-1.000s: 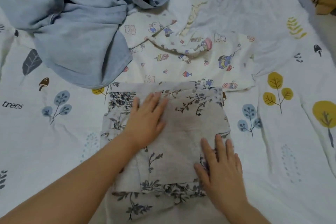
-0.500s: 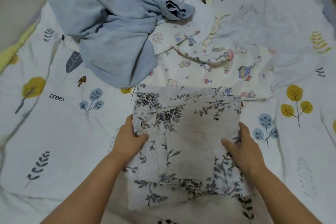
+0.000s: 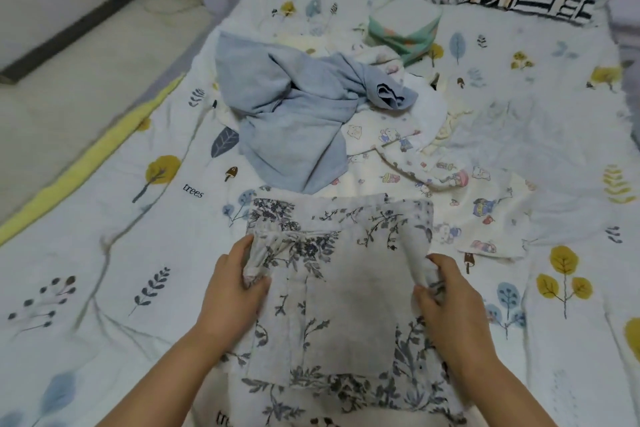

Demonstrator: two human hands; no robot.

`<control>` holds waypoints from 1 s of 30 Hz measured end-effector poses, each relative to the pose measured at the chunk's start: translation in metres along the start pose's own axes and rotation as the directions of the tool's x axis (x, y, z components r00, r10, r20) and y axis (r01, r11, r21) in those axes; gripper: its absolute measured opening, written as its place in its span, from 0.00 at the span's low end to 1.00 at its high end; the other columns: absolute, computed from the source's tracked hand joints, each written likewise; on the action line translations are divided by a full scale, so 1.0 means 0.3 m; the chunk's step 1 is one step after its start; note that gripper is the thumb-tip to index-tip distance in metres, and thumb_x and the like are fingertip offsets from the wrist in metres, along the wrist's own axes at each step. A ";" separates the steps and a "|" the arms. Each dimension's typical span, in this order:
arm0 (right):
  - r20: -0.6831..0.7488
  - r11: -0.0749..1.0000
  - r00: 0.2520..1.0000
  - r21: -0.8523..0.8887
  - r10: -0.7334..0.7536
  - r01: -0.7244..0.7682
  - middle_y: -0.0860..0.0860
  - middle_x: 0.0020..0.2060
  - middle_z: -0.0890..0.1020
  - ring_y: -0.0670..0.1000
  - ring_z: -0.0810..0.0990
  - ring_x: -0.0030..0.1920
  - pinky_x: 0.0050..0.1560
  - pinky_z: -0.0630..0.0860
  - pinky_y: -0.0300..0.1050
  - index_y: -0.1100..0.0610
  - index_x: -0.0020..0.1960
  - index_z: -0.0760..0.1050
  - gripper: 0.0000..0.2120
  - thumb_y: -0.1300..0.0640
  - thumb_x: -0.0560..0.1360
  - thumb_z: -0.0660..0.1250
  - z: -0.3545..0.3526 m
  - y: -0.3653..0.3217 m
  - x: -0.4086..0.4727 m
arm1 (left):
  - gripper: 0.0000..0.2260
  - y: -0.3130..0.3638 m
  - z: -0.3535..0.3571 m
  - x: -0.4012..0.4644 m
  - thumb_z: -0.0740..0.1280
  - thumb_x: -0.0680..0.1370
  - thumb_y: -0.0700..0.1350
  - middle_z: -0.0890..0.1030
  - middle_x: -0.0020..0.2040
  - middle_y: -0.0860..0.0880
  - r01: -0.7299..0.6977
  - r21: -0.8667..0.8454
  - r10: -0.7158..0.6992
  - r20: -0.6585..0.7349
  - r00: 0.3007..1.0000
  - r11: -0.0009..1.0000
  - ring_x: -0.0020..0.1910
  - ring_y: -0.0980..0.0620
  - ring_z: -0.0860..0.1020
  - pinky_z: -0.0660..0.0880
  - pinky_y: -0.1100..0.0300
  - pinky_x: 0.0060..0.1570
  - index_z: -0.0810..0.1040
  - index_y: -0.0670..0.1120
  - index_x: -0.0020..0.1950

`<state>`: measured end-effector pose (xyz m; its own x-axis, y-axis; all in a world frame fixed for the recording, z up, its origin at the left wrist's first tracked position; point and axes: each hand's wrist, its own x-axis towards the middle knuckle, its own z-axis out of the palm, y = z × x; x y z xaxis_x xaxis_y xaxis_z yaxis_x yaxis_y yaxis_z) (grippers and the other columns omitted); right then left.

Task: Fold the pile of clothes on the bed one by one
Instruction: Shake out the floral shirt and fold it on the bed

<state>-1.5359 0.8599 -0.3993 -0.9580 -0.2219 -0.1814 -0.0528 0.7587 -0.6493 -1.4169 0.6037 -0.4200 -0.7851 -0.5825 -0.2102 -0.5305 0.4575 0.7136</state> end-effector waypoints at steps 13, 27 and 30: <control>0.179 0.939 0.927 -0.041 -0.330 0.343 0.42 0.39 0.73 0.37 0.70 0.35 0.32 0.62 0.31 0.50 0.63 0.69 0.20 0.62 0.73 0.67 0.296 -0.611 0.030 | 0.30 -0.259 -0.566 -0.051 0.69 0.74 0.40 0.72 0.65 0.47 0.184 -0.151 -0.215 -0.226 0.950 0.971 0.60 0.45 0.72 0.71 0.51 0.57 0.62 0.50 0.73; 0.524 0.780 0.682 -0.050 -0.511 0.623 0.53 0.48 0.78 0.55 0.75 0.45 0.39 0.63 0.42 0.52 0.65 0.69 0.22 0.62 0.73 0.65 0.905 -1.182 0.131 | 0.31 -0.731 -0.872 -0.029 0.70 0.74 0.40 0.67 0.71 0.46 0.377 -0.352 -0.502 -0.397 0.769 0.857 0.68 0.44 0.67 0.69 0.51 0.56 0.59 0.47 0.74; 0.565 0.724 0.617 -0.048 -0.549 0.688 0.54 0.47 0.77 0.53 0.72 0.43 0.39 0.64 0.43 0.52 0.63 0.70 0.20 0.62 0.73 0.65 0.996 -1.275 0.182 | 0.33 -0.777 -0.867 -0.014 0.70 0.74 0.41 0.65 0.73 0.47 0.396 -0.415 -0.560 -0.433 0.706 0.819 0.70 0.45 0.65 0.66 0.50 0.63 0.58 0.46 0.75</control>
<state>-1.4839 0.3747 -0.3816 -0.4026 -0.8989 -0.1728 -0.7112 0.4260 -0.5592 -1.2069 0.3247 -0.4118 -0.1190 -0.9586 -0.2589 -0.6126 -0.1343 0.7789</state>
